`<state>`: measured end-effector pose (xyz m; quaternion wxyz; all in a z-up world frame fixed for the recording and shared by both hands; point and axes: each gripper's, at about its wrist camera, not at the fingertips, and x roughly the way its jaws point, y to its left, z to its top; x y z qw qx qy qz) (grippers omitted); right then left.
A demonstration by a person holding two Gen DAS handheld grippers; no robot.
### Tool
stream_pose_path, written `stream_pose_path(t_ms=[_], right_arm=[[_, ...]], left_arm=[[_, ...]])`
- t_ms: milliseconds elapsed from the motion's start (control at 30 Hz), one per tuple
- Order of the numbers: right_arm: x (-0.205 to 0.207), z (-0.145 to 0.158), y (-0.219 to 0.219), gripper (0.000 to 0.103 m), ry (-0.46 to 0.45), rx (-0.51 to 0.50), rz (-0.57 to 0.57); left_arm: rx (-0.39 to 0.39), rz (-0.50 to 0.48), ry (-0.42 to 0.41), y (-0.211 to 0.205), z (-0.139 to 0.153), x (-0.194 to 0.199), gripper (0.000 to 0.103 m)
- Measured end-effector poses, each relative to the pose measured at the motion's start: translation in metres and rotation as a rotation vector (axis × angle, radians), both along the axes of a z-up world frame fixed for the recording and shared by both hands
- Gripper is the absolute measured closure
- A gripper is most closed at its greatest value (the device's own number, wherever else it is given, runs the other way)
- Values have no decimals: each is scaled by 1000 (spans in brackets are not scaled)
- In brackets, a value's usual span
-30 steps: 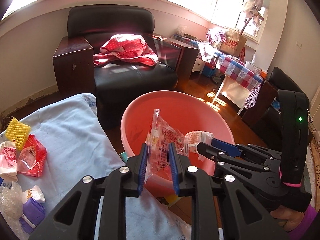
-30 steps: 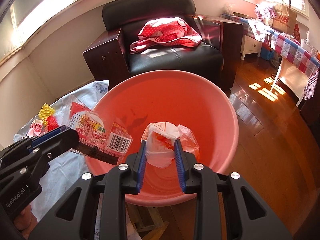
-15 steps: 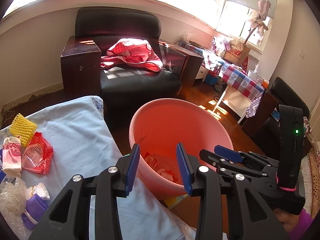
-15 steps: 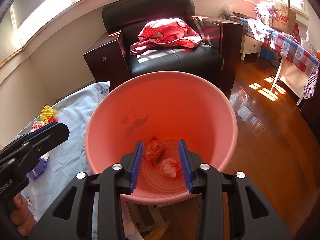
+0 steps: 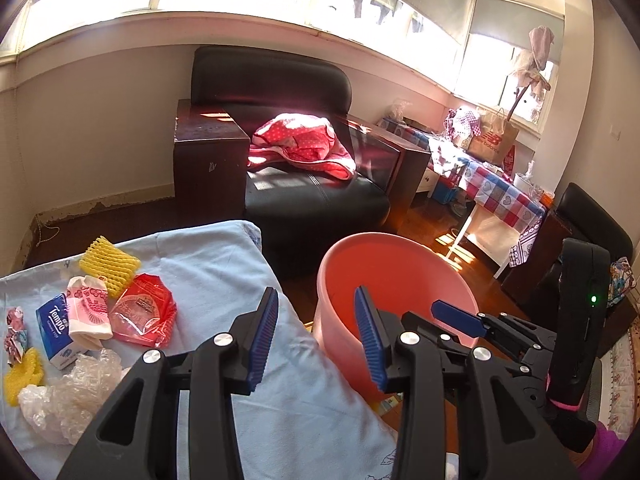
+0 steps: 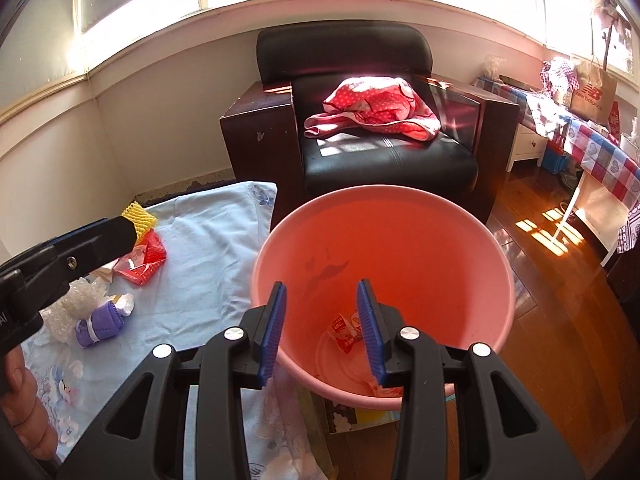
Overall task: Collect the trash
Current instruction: 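Open the right gripper to drop the snack bag into the basin, then return the right gripper to the table and grasp the red wrapper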
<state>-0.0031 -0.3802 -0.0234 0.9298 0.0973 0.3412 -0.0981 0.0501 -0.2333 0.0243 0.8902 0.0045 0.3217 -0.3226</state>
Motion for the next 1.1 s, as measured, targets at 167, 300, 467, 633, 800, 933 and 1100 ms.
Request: stream_pose_path(t_ms=[167,300,467,633,800,933,1100], right_arm=[[5,-2,20,66,9,40,71],[12,-2,44,66,23,25,142],[19,-4,68,66,35,36,216],[30,-7,83,66,40,57,253],[43,-13,96,66,62,107,308],[55,-18,105,66,83,121,337],[67,-23,110,66,102,132,349]], left_arm=[[25,67,-59,34,10,-8,62],[41,128,-97,67,16,-13,55],[66,202,-119,109,15,-17,52],[99,266,-97,144,1,-18,52],[109,296,-13,164,-22,-11,52],[105,297,38,165,-35,-2,52],[109,278,46,156,-44,11,52]])
